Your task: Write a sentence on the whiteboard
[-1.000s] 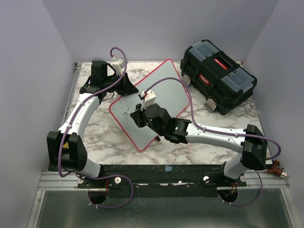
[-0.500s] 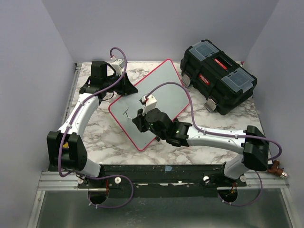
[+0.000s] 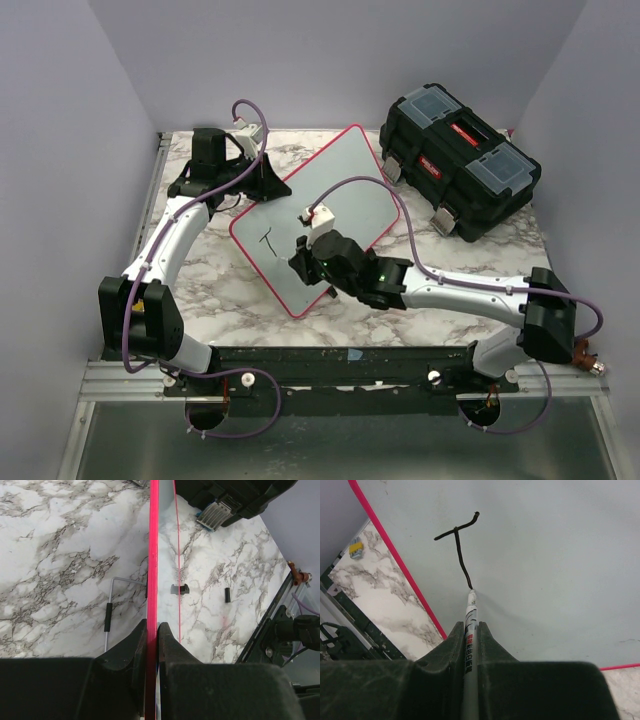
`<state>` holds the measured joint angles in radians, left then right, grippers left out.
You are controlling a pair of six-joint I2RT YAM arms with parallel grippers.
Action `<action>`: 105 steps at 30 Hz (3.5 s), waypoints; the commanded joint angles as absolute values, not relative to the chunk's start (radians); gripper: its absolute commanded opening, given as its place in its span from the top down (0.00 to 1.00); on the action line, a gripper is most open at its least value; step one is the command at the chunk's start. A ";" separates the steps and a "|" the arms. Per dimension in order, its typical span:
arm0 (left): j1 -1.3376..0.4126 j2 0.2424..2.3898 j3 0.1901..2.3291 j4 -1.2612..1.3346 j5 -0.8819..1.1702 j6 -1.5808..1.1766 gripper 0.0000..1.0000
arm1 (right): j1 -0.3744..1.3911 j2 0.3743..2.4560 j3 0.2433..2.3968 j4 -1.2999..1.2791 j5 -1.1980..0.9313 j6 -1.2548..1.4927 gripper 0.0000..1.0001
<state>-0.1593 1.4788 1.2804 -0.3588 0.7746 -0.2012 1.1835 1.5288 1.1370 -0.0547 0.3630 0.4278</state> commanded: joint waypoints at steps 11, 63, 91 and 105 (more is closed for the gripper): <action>-0.176 1.456 1.270 -0.343 0.721 -0.106 1.00 | 1.182 1.465 1.140 -0.017 0.481 0.376 0.99; -0.187 1.445 1.267 -0.330 0.706 -0.125 1.00 | 1.178 1.552 1.124 0.002 0.459 0.379 0.99; -0.192 1.444 1.262 -0.337 0.704 -0.119 1.00 | 1.178 1.621 1.282 -0.043 0.581 0.313 0.99; -0.192 1.445 1.265 -0.340 0.705 -0.119 1.00 | 1.178 1.615 1.287 -0.014 0.482 0.325 0.99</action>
